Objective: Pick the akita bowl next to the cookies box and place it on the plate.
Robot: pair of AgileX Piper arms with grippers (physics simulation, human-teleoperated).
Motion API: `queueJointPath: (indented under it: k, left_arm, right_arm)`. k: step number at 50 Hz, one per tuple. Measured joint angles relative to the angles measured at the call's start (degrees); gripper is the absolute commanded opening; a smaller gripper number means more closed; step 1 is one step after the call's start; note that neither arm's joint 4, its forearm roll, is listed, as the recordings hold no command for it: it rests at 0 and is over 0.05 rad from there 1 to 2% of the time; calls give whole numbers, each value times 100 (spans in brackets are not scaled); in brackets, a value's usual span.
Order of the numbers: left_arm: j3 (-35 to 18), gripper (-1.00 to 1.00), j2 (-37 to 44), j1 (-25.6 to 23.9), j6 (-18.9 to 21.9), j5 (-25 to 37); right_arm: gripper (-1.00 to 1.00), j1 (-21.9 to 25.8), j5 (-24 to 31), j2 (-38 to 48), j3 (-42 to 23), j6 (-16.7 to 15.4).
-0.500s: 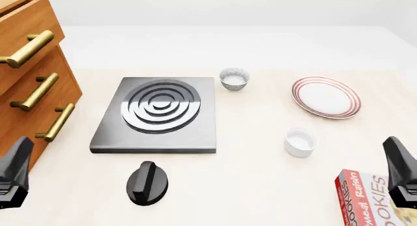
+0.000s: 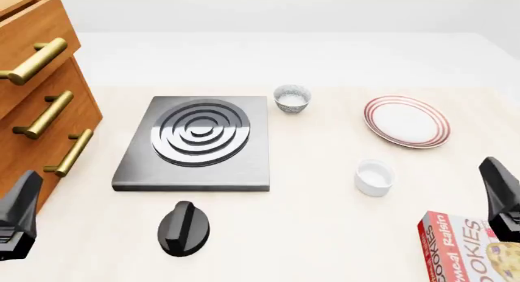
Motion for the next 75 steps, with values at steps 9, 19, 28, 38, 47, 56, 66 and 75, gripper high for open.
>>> queueJointPath:
  k: [9,19,28,38,47,56,66,75]
  left_arm:
    - [0,100,0,0,0,0]
    - [0,100,0,0,0,0]
    - [0,100,0,0,0,0]
    - [0,100,0,0,0,0]
    - [0,100,0,0,0,0]
    - [0,100,0,0,0,0]
    - [0,100,0,0,0,0]
    - [0,100,0,0,0,0]
  right_arm:
    - [100,-131,494,518,-517,-49]
    - [100,-394,965,958,-955,-139]
    - [100,-710,1265,1322,-1286,-166]
    - [100,-1053,1412,1736,-1581,-197]
    - [100,-1476,1369,2144,-1759,-228]
    - [100,-1846,1346,2537,-1953,-315]
    - [100,-2248,1252,3025,-2158,-390]
    - [100,-2587,1137,3482,-2360,-415]
